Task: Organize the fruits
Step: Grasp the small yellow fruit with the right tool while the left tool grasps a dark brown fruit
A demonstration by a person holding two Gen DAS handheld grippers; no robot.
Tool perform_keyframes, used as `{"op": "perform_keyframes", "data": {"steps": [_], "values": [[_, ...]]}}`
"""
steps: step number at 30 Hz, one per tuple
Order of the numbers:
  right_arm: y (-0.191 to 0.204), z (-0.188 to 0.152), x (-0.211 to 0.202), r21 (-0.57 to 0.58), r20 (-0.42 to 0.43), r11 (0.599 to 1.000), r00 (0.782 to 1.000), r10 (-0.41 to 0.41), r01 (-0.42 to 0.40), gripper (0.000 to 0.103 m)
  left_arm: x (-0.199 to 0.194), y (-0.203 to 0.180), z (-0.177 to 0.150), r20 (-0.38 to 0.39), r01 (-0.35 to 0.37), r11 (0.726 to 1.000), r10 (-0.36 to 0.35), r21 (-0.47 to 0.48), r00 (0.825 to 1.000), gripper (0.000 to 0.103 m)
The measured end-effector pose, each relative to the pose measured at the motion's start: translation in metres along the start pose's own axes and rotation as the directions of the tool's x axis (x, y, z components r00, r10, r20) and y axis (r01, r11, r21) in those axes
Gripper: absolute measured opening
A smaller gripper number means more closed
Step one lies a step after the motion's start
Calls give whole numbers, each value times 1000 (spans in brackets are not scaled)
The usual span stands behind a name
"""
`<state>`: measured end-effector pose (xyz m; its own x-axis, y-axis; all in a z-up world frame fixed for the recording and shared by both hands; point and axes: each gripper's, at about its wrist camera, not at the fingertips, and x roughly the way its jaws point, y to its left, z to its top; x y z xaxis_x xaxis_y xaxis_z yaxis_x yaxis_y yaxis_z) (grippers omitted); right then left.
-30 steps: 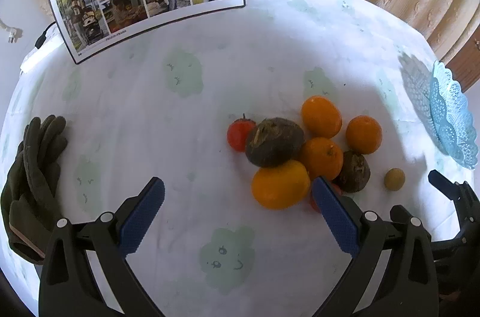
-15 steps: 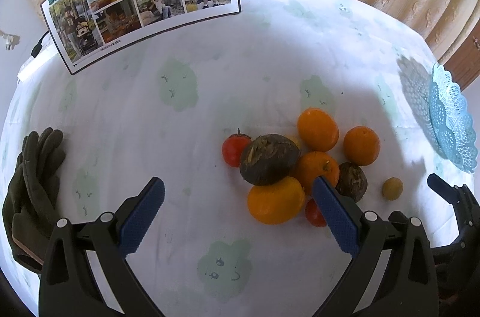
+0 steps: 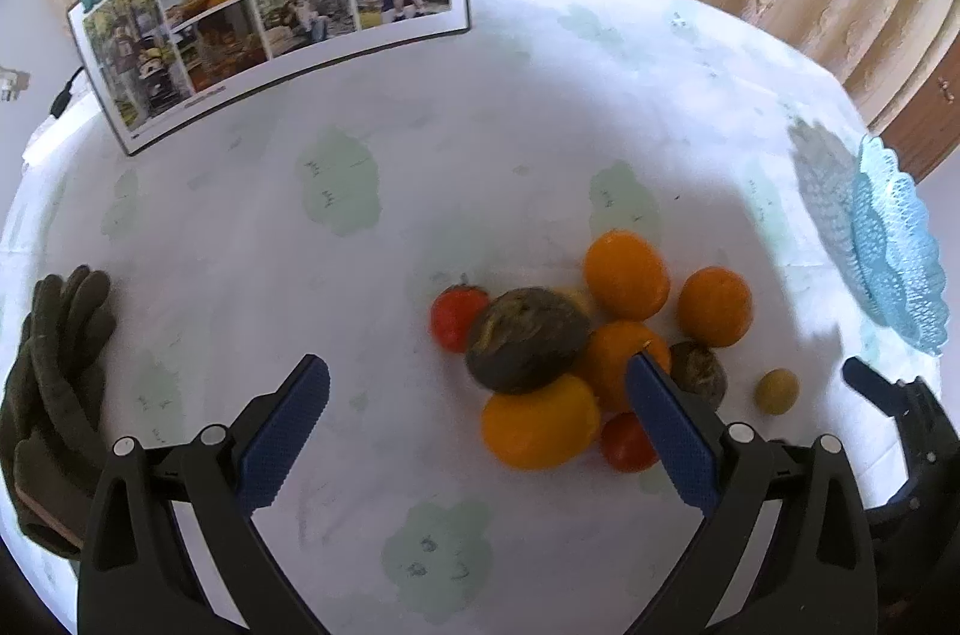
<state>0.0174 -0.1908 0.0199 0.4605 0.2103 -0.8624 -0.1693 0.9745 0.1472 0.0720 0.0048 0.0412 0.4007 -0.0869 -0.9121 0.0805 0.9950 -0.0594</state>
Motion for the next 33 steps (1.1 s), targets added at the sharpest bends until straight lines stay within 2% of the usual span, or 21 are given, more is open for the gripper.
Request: {"op": "perform_keyframes", "data": {"steps": [2,6,7,9,11,14,19,21,22,30,33], "values": [[0,-1,0,1,-3,1000,1000,1,-1,101,3,-3,2,4,13,1000,-13,12,1000,91],[-3,-1,1,6,-5,1000,1000,4,-4,98,9,-5,6,6,29,999,-29,17,1000,75],[-4,-2,1,8,-5,1000,1000,7,-7,95,9,-5,7,11,34,999,-34,18,999,70],[-5,-1,3,11,-12,1000,1000,15,-15,87,10,-6,8,9,39,999,-39,20,999,54],[-5,1,5,8,-17,1000,999,29,-28,77,7,-5,8,14,59,998,-59,17,998,44],[0,4,9,-4,-21,998,998,55,-56,68,0,-4,6,31,76,997,-76,14,997,38],[7,9,17,-34,-19,997,998,62,-63,53,-13,-1,3,52,89,996,-89,1,995,36],[7,12,17,-40,-18,997,998,63,-64,33,-16,1,3,56,99,995,-98,-7,994,35],[5,13,18,-36,-21,997,997,68,-69,28,-17,2,3,58,104,995,-103,-13,993,35],[-10,15,-10,-10,35,997,996,82,-82,28,-10,3,2,49,91,996,-91,-13,995,36],[-26,19,-27,27,85,997,994,64,-67,28,-8,5,3,53,71,997,-70,-20,996,43]]}}
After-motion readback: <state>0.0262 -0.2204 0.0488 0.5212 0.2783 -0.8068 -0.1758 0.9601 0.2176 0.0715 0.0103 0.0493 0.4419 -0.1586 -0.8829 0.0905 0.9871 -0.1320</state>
